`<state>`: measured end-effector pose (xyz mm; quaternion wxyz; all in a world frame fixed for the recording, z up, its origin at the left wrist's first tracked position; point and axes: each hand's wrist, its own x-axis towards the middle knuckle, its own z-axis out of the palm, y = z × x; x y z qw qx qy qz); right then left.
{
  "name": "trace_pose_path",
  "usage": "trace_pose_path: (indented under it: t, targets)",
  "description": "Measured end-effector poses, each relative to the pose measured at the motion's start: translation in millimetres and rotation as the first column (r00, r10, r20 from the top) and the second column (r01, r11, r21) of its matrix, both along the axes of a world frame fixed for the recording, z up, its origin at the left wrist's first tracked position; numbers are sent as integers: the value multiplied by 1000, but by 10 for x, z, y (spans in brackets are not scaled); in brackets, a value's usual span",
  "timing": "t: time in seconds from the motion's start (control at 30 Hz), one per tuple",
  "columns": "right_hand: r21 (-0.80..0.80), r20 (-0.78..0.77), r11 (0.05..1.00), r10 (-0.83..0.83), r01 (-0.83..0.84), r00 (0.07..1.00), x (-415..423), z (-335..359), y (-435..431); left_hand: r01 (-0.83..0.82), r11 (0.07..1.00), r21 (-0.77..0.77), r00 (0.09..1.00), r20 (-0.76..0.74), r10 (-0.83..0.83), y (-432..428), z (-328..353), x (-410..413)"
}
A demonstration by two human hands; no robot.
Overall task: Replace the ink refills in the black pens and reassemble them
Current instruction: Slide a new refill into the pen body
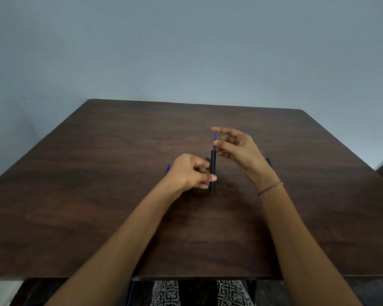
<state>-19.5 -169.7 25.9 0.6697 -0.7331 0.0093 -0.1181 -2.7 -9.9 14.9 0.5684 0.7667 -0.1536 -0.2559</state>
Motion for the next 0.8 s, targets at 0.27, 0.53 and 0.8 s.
trace_pose_path:
  t: [0.27,0.53,0.8]
  targets:
    - [-115,54,993,0,6,999,27,-36,65,-55,998,-8,997,52,55,5,-19,44]
    - [-192,67,952,-229,238,971,92,-134,102,-159,987,-5,977,142,158,97,3,178]
    - [-722,202,637,-176,268,963,145,-270,267,-257,967,5,942,223,249,167,-6,289]
